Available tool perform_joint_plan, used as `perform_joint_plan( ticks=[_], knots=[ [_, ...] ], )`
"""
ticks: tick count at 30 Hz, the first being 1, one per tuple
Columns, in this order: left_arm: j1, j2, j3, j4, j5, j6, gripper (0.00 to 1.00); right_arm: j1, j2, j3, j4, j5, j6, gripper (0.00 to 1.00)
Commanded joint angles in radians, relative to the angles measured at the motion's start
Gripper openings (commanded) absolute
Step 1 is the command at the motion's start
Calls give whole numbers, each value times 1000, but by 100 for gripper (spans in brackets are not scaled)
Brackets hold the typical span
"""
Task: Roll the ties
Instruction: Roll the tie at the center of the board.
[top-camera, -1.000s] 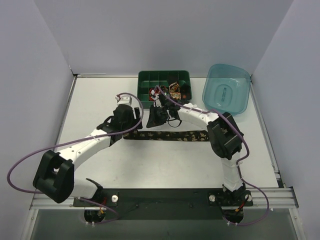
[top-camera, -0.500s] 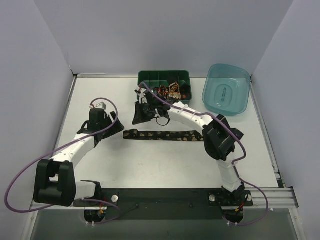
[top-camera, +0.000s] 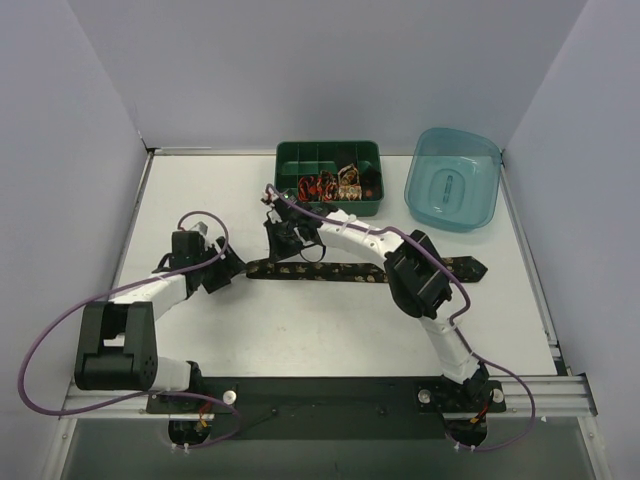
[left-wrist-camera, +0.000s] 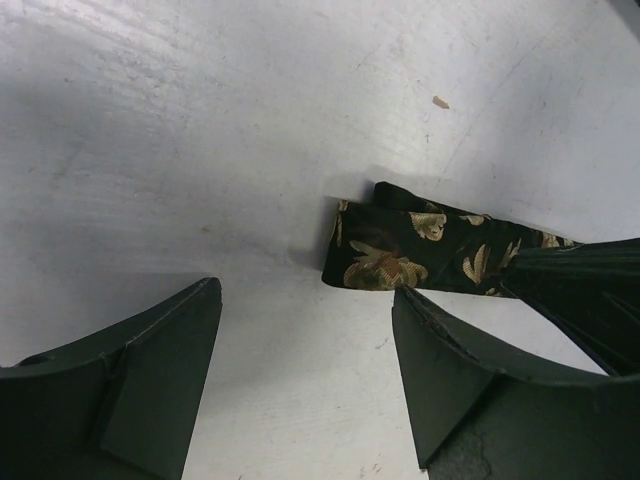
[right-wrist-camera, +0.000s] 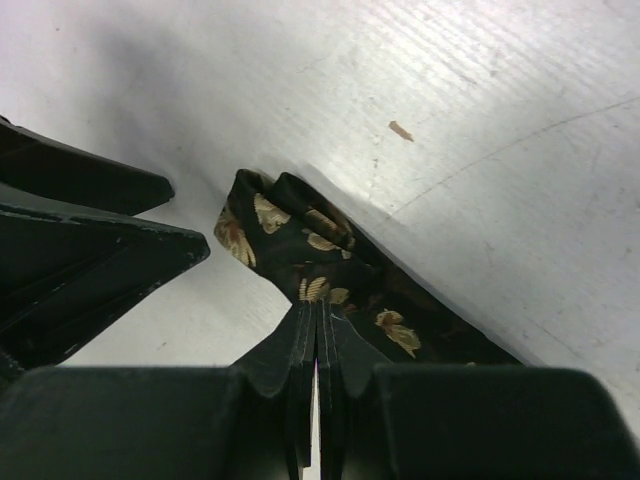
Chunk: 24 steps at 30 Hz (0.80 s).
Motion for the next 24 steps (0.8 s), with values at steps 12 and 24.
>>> perform_joint_plan(
  ticks=[12, 24],
  knots=[
    [10, 88, -33, 178, 86, -30, 78, 14, 17, 47, -40, 82, -28, 0],
    [10, 134, -29, 211, 89, -36, 75, 29, 26, 45, -17, 61, -28, 0]
  ],
)
